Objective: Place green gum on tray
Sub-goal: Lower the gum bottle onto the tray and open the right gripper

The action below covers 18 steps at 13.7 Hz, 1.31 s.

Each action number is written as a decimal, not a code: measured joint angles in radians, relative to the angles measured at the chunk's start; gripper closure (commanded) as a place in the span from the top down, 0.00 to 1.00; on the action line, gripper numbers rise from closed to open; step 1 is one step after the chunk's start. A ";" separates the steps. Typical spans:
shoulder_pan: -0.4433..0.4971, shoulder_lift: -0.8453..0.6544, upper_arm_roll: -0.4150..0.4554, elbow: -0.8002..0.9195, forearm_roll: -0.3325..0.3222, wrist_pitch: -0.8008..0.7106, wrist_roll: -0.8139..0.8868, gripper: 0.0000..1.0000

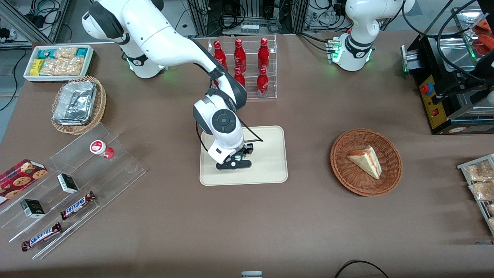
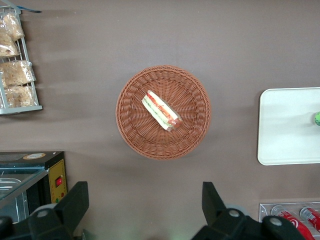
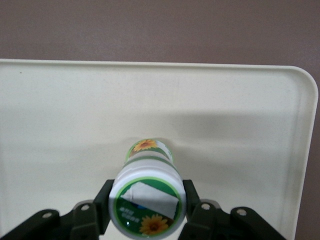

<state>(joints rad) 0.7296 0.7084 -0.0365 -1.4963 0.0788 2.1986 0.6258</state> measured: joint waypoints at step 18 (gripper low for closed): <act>0.022 0.028 -0.007 0.008 -0.063 0.000 0.000 1.00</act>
<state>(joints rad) 0.7517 0.7363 -0.0432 -1.4884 0.0161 2.1989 0.6258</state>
